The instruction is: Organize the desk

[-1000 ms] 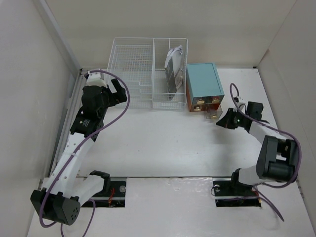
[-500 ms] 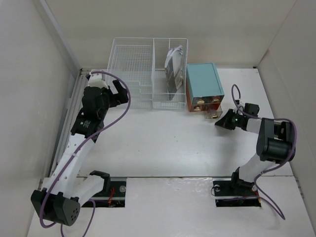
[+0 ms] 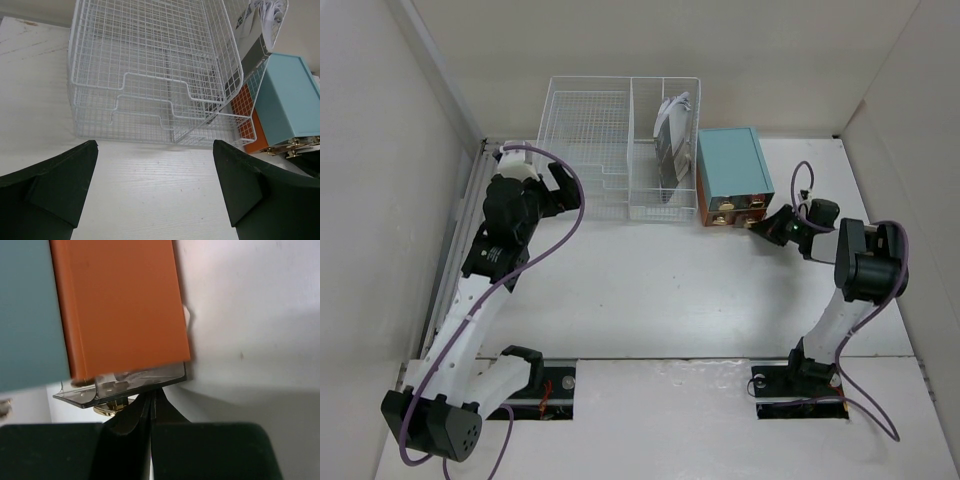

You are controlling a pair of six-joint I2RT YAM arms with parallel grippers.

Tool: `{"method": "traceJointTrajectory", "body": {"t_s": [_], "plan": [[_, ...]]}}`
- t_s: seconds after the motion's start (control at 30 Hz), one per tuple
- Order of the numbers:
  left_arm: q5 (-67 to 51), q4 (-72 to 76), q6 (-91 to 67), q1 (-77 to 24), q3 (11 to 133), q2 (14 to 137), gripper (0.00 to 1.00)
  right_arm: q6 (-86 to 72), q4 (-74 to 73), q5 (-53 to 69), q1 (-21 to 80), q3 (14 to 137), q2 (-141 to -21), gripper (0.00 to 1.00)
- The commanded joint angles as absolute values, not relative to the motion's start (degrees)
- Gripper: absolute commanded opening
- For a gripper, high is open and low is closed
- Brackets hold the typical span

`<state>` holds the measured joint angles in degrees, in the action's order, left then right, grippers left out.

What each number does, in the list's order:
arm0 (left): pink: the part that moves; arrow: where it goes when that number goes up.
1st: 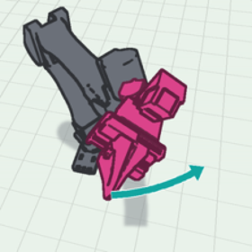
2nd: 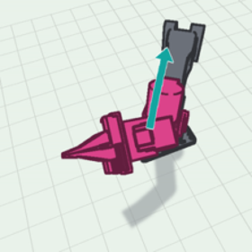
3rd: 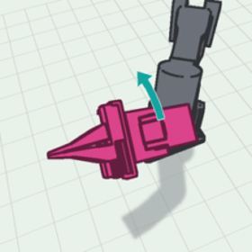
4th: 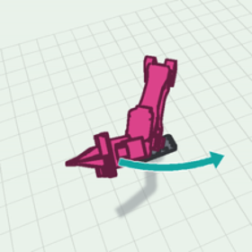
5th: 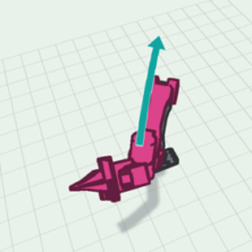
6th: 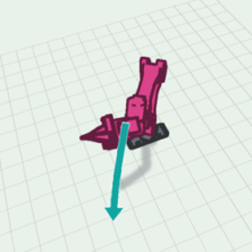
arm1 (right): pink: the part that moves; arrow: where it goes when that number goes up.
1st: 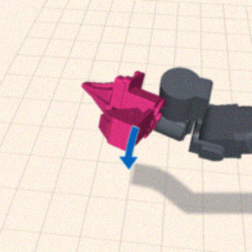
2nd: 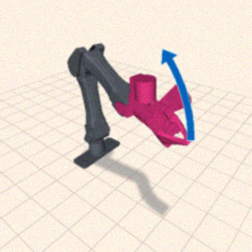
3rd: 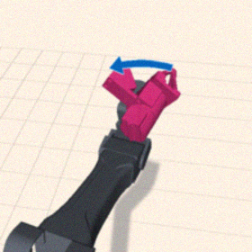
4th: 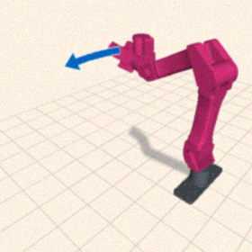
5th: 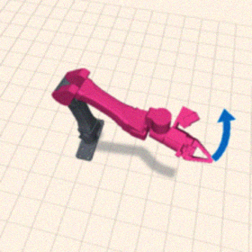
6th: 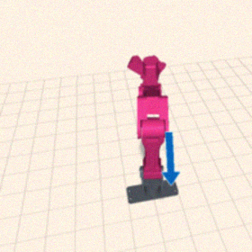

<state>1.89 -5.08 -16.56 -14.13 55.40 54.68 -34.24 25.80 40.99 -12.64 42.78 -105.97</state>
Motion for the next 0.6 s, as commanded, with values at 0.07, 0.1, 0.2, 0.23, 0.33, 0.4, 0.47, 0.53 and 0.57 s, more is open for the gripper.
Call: {"method": "traceJointTrajectory", "body": {"t_s": [0.07,0.1,0.2,0.23,0.33,0.4,0.47,0.53,0.57], "plan": [[1.0,-2.0,-15.9,-13.9,54.6,54.0,1.00,-41.5,38.0,40.8,-10.4,49.0,-108.7,0.00],[1.0,-2.0,-15.9,-13.9,54.6,54.5,1.00,-42.2,38.0,40.3,-10.4,49.7,-109.2,0.00],[1.0,-2.0,-15.9,-13.9,54.6,54.5,1.00,-43.4,39.1,39.7,-9.8,50.5,-110.4,0.00],[1.0,-2.0,-15.9,-13.9,54.6,55.0,1.00,-43.4,39.1,39.7,-9.8,51.1,-110.4,0.00],[0.4,-2.0,-15.9,-13.9,54.6,55.0,1.00,-42.7,39.1,42.1,-9.8,47.9,-109.9,0.00],[0.4,-2.0,-15.9,-13.9,54.6,55.0,1.00,-40.6,35.4,45.0,-11.0,45.9,-106.8,0.00],[-0.7,-1.5,-15.9,-13.9,54.6,55.0,1.00,-35.9,30.5,46.0,-11.8,43.5,-102.0,0.00],[-1.3,-1.5,-15.9,-13.9,54.6,55.5,1.00,-33.3,24.0,47.6,-13.4,41.9,-98.3,0.00],[-1.8,-1.5,-15.9,-13.9,54.6,55.5,1.00,-30.6,21.5,48.2,-13.4,41.2,-94.5,0.00]]}}
